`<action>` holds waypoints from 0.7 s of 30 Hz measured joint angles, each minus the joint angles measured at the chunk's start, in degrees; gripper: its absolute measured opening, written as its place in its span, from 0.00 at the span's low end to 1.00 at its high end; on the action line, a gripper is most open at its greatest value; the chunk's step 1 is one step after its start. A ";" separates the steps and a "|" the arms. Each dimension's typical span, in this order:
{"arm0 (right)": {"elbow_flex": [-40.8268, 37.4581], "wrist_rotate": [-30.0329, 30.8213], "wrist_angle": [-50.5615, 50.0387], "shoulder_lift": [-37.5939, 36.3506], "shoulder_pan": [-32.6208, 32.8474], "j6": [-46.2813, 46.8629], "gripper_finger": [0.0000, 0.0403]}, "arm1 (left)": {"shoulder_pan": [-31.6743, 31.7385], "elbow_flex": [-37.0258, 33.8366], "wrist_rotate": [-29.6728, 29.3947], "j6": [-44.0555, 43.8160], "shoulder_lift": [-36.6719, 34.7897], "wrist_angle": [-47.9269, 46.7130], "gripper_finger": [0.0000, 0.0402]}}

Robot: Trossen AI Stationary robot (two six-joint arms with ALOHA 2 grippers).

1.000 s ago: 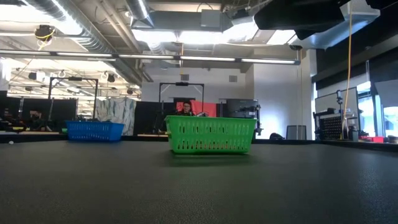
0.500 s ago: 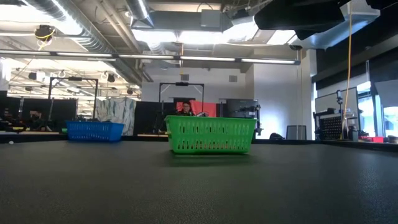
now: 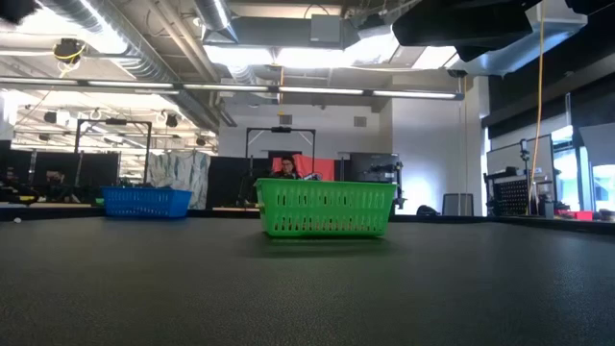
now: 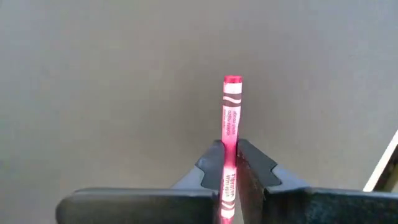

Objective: Sort crayons
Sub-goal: Put the red crayon into the green bin

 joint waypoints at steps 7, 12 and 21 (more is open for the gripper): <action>0.00 0.01 -0.07 0.00 -0.02 -0.63 0.39 | 7.36 0.02 -10.96 18.15 -6.49 0.46 0.04; 0.00 1.43 0.21 0.00 -0.41 -0.22 0.39 | 14.73 0.04 -11.25 35.71 -7.91 9.12 0.03; 0.00 2.83 -0.12 0.00 -0.79 0.64 0.39 | 28.19 0.04 -10.58 57.32 -7.83 22.57 0.02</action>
